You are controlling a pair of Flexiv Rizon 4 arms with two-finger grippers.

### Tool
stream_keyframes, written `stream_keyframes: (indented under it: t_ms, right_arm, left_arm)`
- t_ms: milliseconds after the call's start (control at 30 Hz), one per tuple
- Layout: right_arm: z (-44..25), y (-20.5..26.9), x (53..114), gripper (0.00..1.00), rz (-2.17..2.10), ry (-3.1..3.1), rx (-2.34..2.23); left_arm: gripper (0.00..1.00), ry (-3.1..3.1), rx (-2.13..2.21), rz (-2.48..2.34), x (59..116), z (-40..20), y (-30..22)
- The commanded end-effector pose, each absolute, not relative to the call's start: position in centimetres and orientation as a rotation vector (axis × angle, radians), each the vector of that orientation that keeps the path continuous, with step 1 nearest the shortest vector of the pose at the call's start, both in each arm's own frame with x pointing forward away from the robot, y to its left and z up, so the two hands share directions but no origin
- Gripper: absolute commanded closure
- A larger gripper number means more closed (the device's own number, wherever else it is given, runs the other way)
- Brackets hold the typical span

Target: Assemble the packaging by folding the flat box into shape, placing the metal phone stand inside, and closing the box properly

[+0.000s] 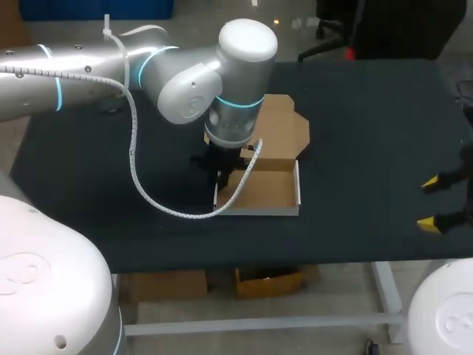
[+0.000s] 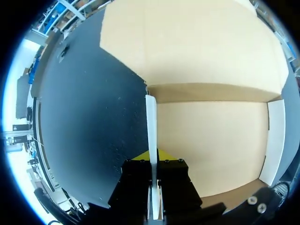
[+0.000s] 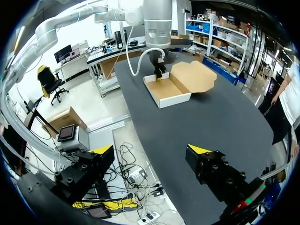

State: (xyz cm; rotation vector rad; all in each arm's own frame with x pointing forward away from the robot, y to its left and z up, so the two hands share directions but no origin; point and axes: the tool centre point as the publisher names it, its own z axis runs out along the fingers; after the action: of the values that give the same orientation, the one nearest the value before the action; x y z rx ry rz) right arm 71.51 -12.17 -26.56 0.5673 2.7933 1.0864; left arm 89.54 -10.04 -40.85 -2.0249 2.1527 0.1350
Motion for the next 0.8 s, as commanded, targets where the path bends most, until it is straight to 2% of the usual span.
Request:
stream_keyframes:
  t_ms: [33, 400, 467, 600, 633, 733, 800]
  right_arm:
    - [-26.4, -12.3, 71.5, 0.00, 1.095, 2.798, 0.562]
    - [-26.4, -12.3, 71.6, 0.00, 1.108, 2.801, 0.559]
    - [-26.4, -12.2, 71.6, 0.00, 1.107, 2.803, 0.558]
    - [-26.3, -12.3, 71.7, 0.00, 1.105, 2.805, 0.561]
    - [-26.3, -12.3, 71.7, 0.00, 1.105, 2.806, 0.562]
    - [-26.3, -12.3, 71.8, 0.00, 1.107, 2.806, 0.564]
    - [-26.3, -12.2, 71.8, 0.00, 1.112, 2.806, 0.563]
  left_arm:
    - [1.00, 2.145, -2.007, 0.193, 90.1, -41.2, -10.4]
    - [1.00, 2.185, -2.155, 0.047, 90.0, -40.6, -9.5]
    - [0.89, 2.180, -2.170, 0.023, 90.0, -40.7, -9.4]
    - [0.88, 2.183, -2.198, -0.031, 89.7, -40.7, -9.3]
    - [0.76, 2.184, -2.201, -0.043, 89.6, -40.6, -9.3]
    - [0.75, 2.192, -2.208, -0.085, 89.4, -40.3, -9.4]
    - [0.65, 2.201, -2.210, -0.106, 89.2, -40.1, -9.4]
